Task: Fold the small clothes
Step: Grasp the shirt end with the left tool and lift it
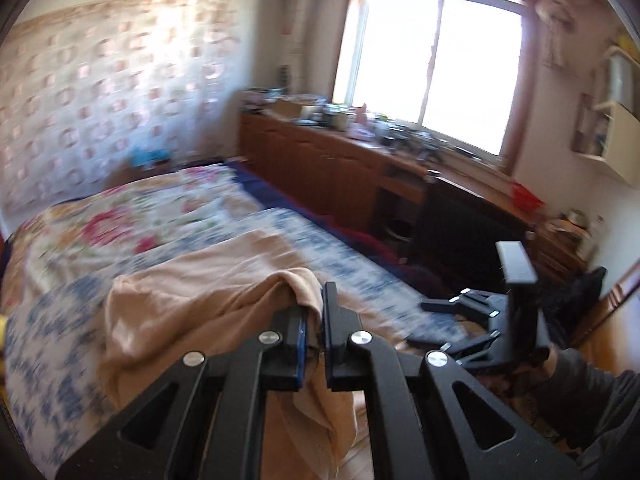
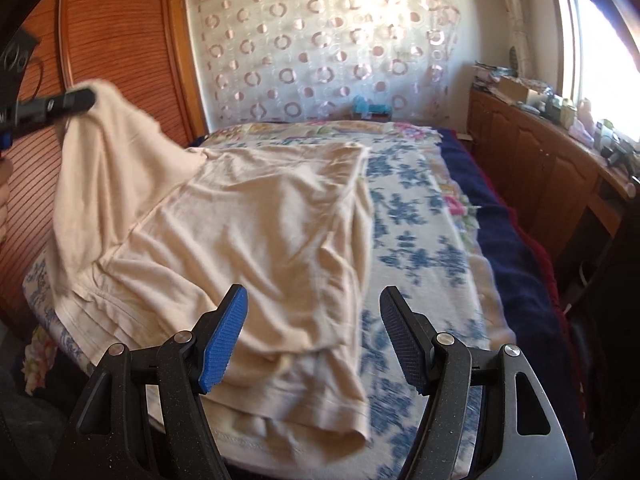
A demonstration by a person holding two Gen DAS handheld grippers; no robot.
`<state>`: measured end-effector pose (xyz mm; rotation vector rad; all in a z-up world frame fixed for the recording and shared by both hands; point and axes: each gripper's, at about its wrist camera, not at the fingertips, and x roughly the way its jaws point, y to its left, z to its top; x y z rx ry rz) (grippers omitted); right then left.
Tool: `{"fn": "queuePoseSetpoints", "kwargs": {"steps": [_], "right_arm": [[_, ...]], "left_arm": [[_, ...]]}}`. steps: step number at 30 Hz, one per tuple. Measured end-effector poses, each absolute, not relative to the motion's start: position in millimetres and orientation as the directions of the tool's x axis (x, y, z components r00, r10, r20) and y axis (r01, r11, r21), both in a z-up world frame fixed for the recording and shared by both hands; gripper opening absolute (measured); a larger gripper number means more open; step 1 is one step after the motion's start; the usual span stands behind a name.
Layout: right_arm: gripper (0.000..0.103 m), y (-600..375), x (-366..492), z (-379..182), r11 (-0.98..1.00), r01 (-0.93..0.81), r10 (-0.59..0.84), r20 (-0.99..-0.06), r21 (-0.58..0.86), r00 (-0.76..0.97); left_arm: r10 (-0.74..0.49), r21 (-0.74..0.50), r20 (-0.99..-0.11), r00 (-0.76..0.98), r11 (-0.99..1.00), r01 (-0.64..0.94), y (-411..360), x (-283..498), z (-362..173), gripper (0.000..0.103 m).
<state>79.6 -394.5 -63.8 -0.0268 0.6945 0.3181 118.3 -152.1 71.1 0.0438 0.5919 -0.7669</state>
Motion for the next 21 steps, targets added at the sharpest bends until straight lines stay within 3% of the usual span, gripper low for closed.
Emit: {"fn": "queuePoseSetpoints", "kwargs": {"steps": [3, 8, 21], "right_arm": [[0.07, -405, 73, -62, 0.954, -0.286, 0.276, -0.629, 0.089, 0.727], [0.07, -416, 66, -65, 0.958, -0.276, 0.265, -0.634, 0.084, 0.727], [0.07, -408, 76, -59, 0.95, -0.302, 0.284, -0.628, 0.081, 0.724]], "left_arm": [[-0.648, -0.159, -0.548, 0.529, 0.702, 0.694, -187, 120, 74, 0.003], [-0.612, -0.128, -0.589, 0.528, 0.716, 0.687, -200, 122, 61, 0.034], [-0.493, -0.118, -0.621, 0.609, 0.827, 0.549, -121, 113, 19, 0.039]]}}
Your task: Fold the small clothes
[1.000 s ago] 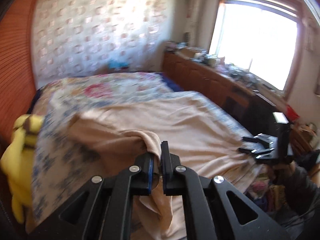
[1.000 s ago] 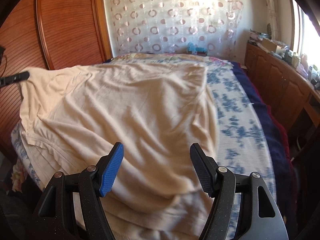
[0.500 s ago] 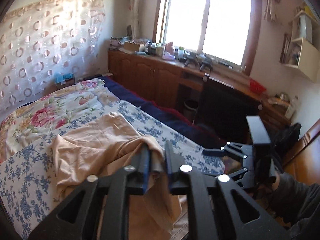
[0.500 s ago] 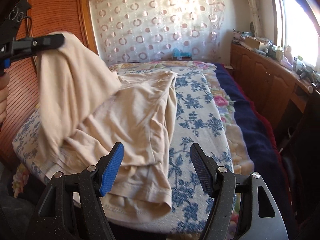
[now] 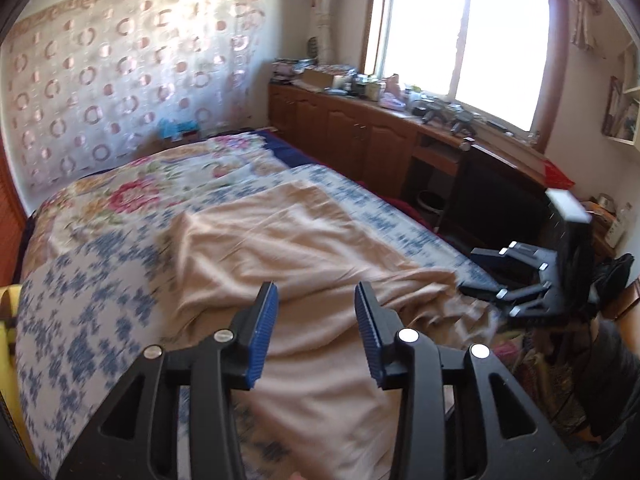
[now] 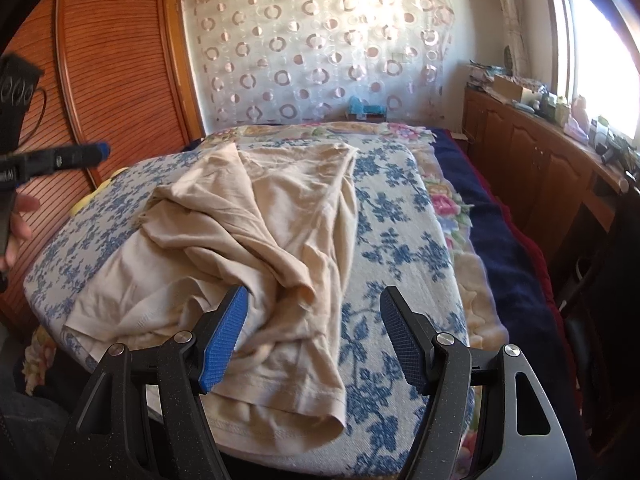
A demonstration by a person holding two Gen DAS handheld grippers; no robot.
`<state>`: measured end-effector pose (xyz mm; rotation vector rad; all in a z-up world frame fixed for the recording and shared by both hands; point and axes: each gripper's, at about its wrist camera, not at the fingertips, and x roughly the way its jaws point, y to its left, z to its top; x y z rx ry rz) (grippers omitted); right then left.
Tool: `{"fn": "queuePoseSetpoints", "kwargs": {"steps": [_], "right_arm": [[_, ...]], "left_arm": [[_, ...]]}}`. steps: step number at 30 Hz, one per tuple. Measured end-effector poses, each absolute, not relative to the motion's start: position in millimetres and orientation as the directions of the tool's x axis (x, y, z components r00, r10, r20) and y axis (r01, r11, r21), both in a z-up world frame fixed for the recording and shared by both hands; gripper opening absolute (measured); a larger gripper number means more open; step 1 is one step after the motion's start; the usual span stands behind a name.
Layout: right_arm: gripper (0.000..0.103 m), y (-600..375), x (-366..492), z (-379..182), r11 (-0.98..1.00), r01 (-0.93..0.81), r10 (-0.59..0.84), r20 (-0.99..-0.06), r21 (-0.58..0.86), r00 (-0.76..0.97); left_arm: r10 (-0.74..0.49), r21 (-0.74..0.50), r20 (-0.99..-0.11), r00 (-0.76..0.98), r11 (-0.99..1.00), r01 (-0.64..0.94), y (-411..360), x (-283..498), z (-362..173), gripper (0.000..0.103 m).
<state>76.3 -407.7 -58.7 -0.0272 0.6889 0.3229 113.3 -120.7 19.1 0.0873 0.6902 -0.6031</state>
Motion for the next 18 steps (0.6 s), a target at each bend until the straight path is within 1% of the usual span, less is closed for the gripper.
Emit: {"fn": "queuePoseSetpoints", "kwargs": {"steps": [5, 10, 11, 12, 13, 14, 15, 18], "right_arm": [[0.07, -387, 88, -55, 0.932, -0.357, 0.313, -0.634, 0.062, 0.707], [0.07, -365, 108, -71, 0.921, -0.389, 0.292, -0.691, 0.018, 0.661], [0.061, -363, 111, -74, 0.92, -0.392, 0.284, -0.704, 0.01, 0.651], [0.054, -361, 113, -78, 0.92, -0.391, 0.274, -0.714, 0.0, 0.644], [0.039, -360, 115, -81, 0.92, -0.393, 0.27, -0.723, -0.002, 0.636], [0.015, -360, 114, -83, 0.917, -0.4, 0.276, -0.727, 0.002, 0.629], [0.007, -361, 113, -83, 0.914, -0.406, 0.283, -0.727, 0.005, 0.626], [0.005, -365, 103, -71, 0.91, -0.414, 0.309, -0.694, 0.016, 0.65]], "left_arm": [[-0.462, -0.148, -0.633, 0.621, 0.86, 0.489, -85, 104, -1, 0.039], [-0.433, -0.152, -0.635, 0.64, 0.882, 0.446, -64, 97, -12, 0.039], [-0.431, -0.156, -0.635, 0.641, 0.884, 0.44, -62, 98, -14, 0.039], [-0.426, -0.158, -0.636, 0.644, 0.888, 0.431, -59, 98, -17, 0.039], [-0.416, -0.157, -0.636, 0.65, 0.894, 0.419, -56, 98, -19, 0.039], [-0.397, -0.148, -0.635, 0.662, 0.904, 0.401, -54, 99, -21, 0.039], [-0.378, -0.138, -0.638, 0.671, 0.913, 0.383, -52, 100, -23, 0.039], [-0.375, -0.155, -0.636, 0.675, 0.918, 0.364, -46, 102, -27, 0.039]]}}
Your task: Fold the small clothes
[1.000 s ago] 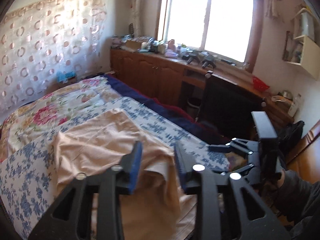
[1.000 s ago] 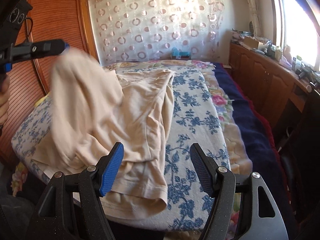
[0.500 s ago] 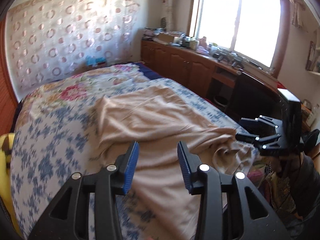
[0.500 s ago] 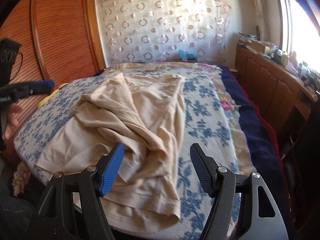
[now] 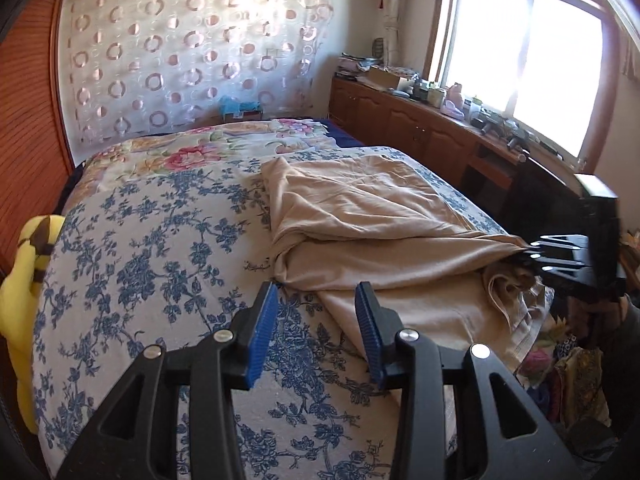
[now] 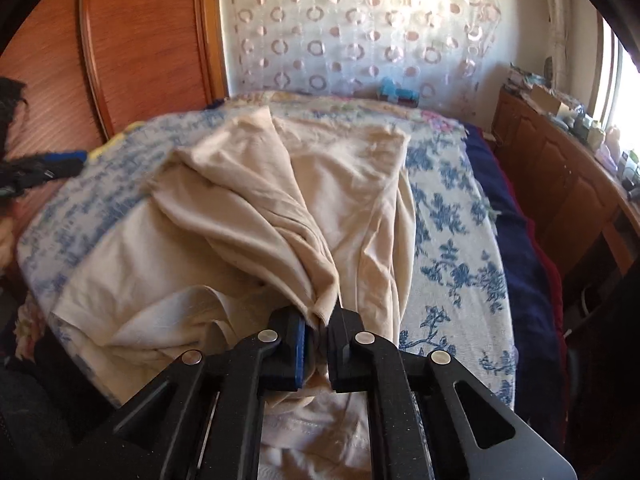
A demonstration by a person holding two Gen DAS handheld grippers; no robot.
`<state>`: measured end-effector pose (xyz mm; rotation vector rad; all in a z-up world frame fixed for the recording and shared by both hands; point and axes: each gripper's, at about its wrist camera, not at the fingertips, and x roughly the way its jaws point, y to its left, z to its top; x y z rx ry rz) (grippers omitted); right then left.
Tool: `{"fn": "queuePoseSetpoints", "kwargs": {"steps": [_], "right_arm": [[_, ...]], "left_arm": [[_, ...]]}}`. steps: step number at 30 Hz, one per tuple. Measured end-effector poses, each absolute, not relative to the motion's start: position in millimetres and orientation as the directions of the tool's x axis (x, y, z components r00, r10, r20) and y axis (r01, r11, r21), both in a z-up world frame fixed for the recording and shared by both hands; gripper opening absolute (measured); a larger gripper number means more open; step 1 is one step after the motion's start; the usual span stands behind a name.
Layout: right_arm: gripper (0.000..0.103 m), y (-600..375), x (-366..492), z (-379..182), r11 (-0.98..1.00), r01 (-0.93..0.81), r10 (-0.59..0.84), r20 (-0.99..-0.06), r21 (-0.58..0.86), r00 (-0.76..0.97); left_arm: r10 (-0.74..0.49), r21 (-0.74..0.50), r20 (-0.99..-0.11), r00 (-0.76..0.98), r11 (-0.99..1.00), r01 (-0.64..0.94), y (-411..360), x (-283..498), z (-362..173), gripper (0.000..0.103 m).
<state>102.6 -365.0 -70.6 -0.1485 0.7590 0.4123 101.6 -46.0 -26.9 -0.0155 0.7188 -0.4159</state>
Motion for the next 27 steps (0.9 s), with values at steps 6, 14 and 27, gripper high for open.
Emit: {"fn": "queuePoseSetpoints", "kwargs": {"steps": [6, 14, 27], "right_arm": [[0.004, -375, 72, -33, 0.906, -0.42, 0.348, -0.64, 0.043, 0.685], [0.004, -389, 64, -63, 0.933, -0.359, 0.253, -0.729, 0.01, 0.636], [0.057, -388, 65, -30, 0.942, -0.334, 0.227, -0.65, -0.043, 0.725]], "left_arm": [[-0.369, -0.166, -0.617, 0.695, 0.924, 0.344, -40, 100, -30, 0.039], [-0.355, -0.159, -0.606, 0.712, 0.931, 0.329, -40, 98, -31, 0.039], [-0.327, -0.133, -0.603, 0.728, 0.941, 0.312, -42, 95, -28, 0.039]]}}
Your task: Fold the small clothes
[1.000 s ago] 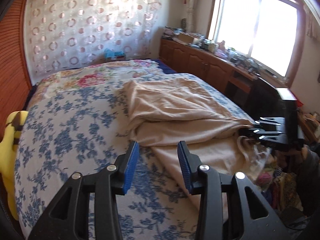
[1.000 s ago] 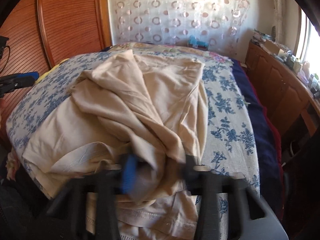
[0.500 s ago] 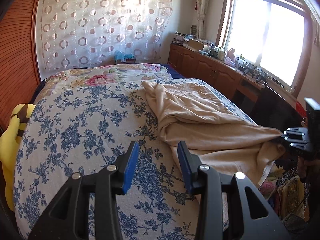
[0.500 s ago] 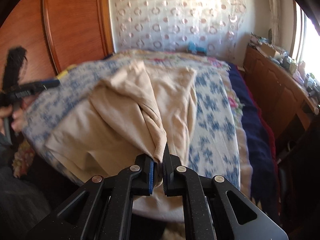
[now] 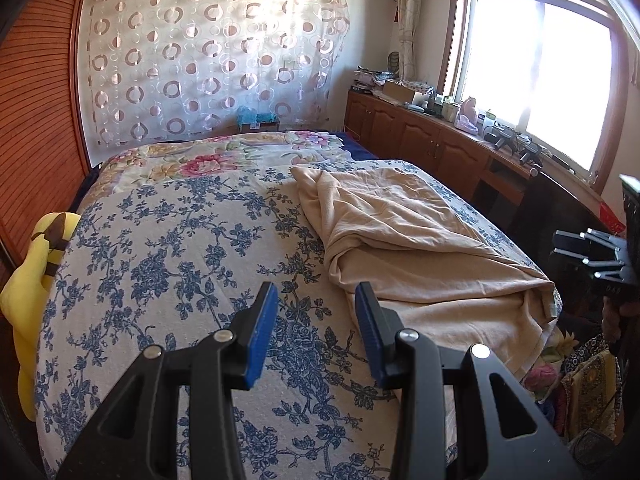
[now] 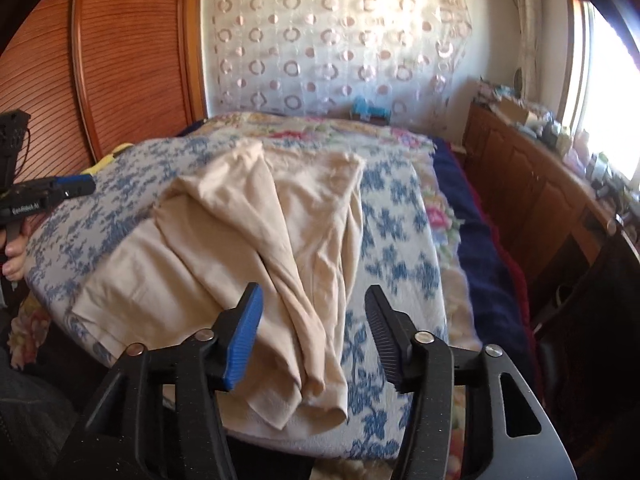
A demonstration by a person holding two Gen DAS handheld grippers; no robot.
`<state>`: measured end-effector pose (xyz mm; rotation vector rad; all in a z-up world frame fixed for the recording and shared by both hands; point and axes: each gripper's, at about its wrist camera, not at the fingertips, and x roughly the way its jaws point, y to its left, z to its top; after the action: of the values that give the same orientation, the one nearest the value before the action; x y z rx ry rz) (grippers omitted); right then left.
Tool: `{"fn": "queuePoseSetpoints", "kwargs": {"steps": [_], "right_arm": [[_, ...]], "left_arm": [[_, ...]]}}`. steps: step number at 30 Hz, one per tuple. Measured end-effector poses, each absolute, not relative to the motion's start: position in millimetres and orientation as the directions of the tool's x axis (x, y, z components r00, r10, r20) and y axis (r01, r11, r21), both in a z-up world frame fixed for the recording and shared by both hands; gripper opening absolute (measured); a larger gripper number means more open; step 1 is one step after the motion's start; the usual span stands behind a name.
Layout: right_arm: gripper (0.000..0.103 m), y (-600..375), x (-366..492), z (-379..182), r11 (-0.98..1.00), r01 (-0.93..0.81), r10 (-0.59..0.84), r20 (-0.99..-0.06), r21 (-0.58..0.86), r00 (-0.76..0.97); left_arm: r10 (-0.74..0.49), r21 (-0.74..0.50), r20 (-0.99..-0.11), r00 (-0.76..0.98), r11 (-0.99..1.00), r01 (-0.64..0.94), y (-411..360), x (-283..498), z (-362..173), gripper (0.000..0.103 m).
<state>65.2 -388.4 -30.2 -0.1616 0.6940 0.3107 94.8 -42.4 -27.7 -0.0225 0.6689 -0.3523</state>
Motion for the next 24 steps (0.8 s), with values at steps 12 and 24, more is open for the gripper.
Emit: {"fn": "queuePoseSetpoints", "kwargs": {"steps": [12, 24], "right_arm": [[0.072, -309, 105, -21, 0.853, -0.516, 0.347, -0.658, -0.075, 0.669], [0.072, -205, 175, -60, 0.731, -0.677, 0.389, -0.764, -0.085, 0.515]], "left_arm": [[-0.304, -0.133, -0.599, 0.741, 0.95, 0.282, -34, 92, -29, 0.039], [-0.291, -0.151, -0.596, 0.748, 0.956, 0.252, -17, 93, -34, 0.039]]}}
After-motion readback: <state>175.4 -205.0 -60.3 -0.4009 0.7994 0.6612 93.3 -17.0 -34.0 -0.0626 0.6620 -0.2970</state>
